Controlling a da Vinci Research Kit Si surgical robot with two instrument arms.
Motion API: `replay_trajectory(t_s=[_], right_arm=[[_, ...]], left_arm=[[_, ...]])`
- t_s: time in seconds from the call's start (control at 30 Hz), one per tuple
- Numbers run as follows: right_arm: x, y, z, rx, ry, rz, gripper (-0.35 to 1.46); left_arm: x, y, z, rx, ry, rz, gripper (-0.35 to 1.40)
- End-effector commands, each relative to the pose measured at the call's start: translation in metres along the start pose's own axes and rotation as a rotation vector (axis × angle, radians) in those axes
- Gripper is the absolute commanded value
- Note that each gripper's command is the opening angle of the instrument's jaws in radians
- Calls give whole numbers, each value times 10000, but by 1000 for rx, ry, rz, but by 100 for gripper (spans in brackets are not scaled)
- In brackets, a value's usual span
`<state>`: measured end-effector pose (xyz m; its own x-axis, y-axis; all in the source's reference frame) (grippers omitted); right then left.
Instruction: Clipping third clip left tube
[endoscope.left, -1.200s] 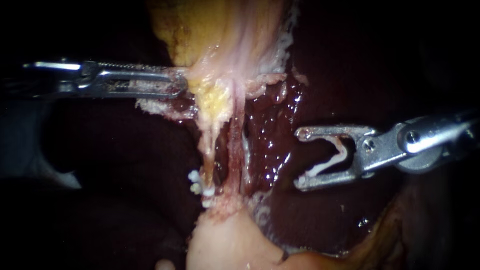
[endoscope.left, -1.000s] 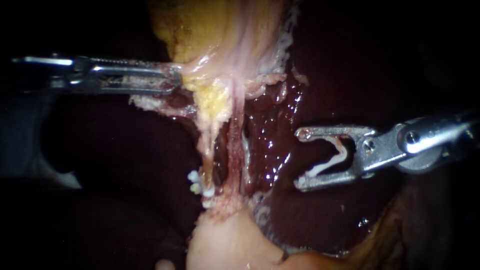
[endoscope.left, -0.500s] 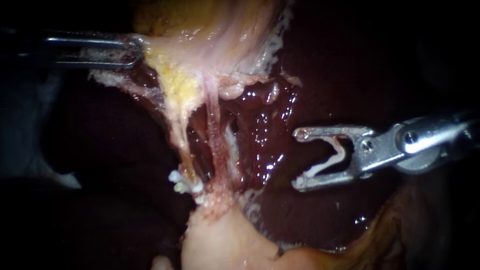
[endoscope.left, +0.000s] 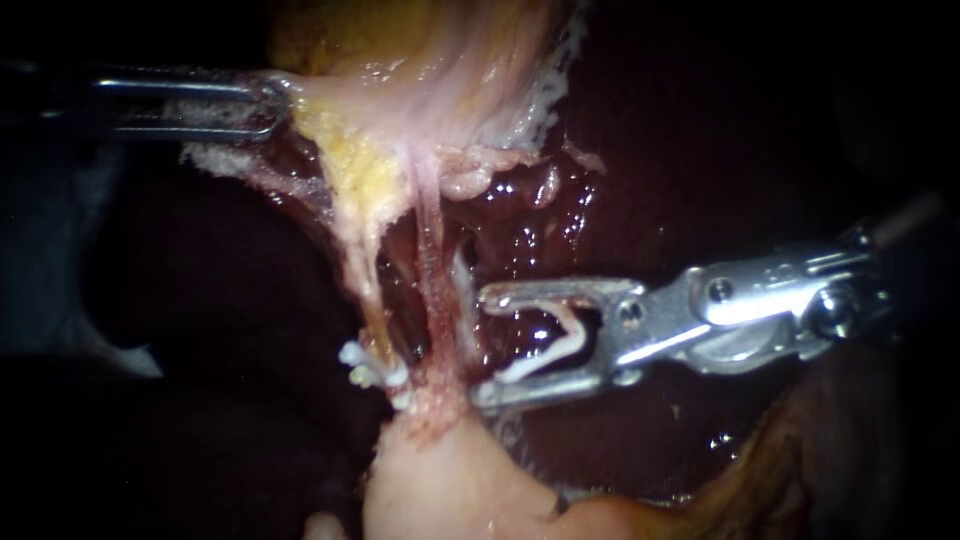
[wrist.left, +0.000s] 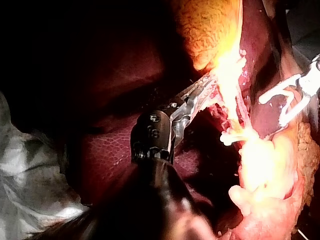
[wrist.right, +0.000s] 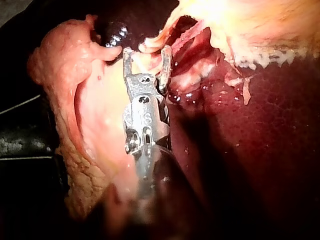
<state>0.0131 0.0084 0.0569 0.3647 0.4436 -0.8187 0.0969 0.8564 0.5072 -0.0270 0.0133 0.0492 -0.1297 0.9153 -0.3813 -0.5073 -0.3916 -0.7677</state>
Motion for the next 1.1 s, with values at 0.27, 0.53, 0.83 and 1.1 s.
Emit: replay_trajectory(t_s=[0.27, 0.53, 0.83, 1.1], right_arm=[[-9, 17, 36, 27, 17, 21, 50], [-31, 36, 48, 22, 14, 29, 49], [-40, 58, 49, 29, 24, 33, 49], [-34, 68, 65, 128, 113, 42, 46]], left_arm=[[-1, 1, 2, -2, -1, 1, -35], [-1, 2, 2, -4, -2, 1, -35], [-2, 4, 3, -4, -3, 0, -35], [-4, 5, 5, -5, -3, 1, -35]])
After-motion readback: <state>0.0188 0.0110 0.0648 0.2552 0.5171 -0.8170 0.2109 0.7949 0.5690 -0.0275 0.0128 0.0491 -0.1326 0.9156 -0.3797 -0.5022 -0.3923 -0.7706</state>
